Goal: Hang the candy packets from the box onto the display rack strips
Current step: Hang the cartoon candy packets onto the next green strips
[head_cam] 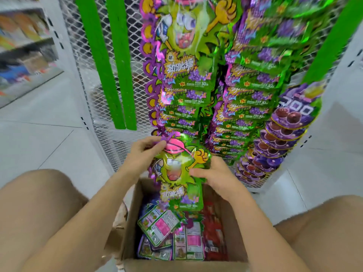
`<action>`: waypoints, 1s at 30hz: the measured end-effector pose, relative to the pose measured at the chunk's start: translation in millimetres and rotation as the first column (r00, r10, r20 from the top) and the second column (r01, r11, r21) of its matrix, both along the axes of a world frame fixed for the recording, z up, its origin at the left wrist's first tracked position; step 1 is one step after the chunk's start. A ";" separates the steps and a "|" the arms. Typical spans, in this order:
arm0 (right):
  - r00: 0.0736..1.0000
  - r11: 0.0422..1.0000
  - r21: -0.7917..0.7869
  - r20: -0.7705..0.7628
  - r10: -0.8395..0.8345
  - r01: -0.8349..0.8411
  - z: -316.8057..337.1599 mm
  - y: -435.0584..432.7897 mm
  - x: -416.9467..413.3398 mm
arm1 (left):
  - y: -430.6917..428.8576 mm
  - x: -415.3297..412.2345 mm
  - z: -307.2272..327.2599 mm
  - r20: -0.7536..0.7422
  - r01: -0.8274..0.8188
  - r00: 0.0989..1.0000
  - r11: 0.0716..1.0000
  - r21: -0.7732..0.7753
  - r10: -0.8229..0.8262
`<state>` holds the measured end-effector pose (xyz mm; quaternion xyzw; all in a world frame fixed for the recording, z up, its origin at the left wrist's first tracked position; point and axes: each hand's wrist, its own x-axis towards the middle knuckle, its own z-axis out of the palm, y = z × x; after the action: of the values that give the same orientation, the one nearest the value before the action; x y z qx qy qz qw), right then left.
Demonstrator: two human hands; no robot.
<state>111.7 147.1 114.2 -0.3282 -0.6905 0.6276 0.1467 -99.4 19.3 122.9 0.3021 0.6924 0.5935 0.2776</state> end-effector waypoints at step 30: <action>0.899 0.149 0.895 -0.388 -0.203 0.420 397.5 74.5 -113.7 | 120.1 -25.2 367.5 -0.279 -0.048 0.945 0.912 0.406 0.174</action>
<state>-2.0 221.6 511.7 -0.2443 -0.8272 0.0436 0.5041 -124.6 139.4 490.4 0.4005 0.6096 0.6810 0.0650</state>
